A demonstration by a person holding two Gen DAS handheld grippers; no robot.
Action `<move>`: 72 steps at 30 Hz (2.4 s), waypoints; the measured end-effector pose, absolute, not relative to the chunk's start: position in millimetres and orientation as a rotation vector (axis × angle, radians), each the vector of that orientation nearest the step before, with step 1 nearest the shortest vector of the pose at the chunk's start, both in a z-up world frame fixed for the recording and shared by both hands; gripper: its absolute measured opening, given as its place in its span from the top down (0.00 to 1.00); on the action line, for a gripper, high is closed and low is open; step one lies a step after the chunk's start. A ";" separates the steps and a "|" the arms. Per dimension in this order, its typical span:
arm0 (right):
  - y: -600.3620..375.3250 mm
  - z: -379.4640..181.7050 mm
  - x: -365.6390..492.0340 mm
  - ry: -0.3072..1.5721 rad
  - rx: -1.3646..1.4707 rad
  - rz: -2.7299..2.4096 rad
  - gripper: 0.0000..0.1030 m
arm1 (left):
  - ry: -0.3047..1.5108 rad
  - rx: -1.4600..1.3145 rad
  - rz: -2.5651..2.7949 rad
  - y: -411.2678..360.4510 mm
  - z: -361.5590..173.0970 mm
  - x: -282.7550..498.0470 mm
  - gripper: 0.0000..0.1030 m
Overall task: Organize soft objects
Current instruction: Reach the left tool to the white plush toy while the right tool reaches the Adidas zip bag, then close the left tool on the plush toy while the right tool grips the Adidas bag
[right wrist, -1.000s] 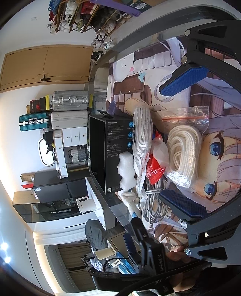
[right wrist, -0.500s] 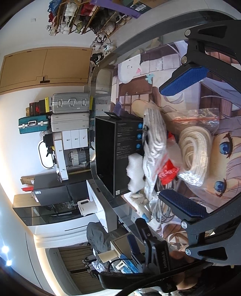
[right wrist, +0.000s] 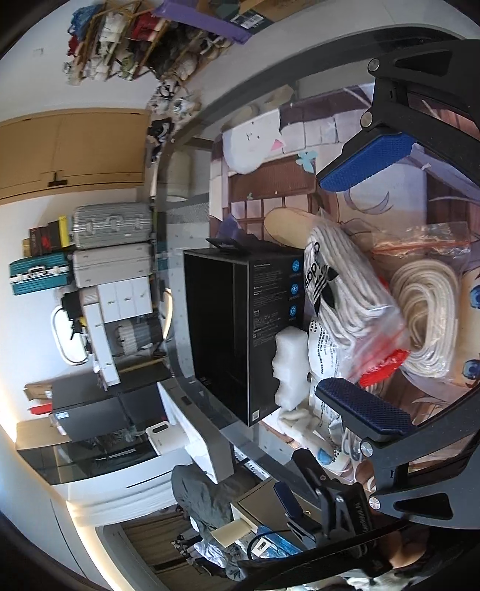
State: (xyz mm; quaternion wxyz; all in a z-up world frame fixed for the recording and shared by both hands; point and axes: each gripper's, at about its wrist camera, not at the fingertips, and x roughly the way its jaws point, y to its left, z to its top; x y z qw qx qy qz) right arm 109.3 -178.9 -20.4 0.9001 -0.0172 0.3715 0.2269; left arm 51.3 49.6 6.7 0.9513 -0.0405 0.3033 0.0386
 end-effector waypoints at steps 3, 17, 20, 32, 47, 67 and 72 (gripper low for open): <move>-170.5 -24.2 119.5 0.810 -0.053 0.456 0.00 | 0.630 -0.085 0.078 52.0 4.6 55.9 0.00; -169.4 -57.7 146.4 0.957 -0.051 0.386 0.01 | 0.713 -0.064 0.072 50.9 -9.9 72.0 0.00; -175.6 -58.7 146.7 0.956 -0.041 0.391 0.09 | 0.734 -0.081 0.065 53.5 -11.8 75.2 0.00; -181.7 -67.2 142.5 0.951 -0.017 0.422 0.29 | 0.799 -0.157 0.002 61.3 -21.9 81.8 0.27; -201.5 -66.1 138.2 0.899 0.028 0.426 0.49 | 0.779 -0.123 -0.054 48.5 -18.0 72.5 0.73; -208.4 -7.7 109.2 0.740 0.054 0.498 0.49 | 0.624 -0.136 -0.037 55.8 37.5 46.0 0.73; -199.6 12.0 108.1 0.704 0.036 0.549 0.49 | 0.595 -0.121 -0.046 50.3 49.7 49.0 0.73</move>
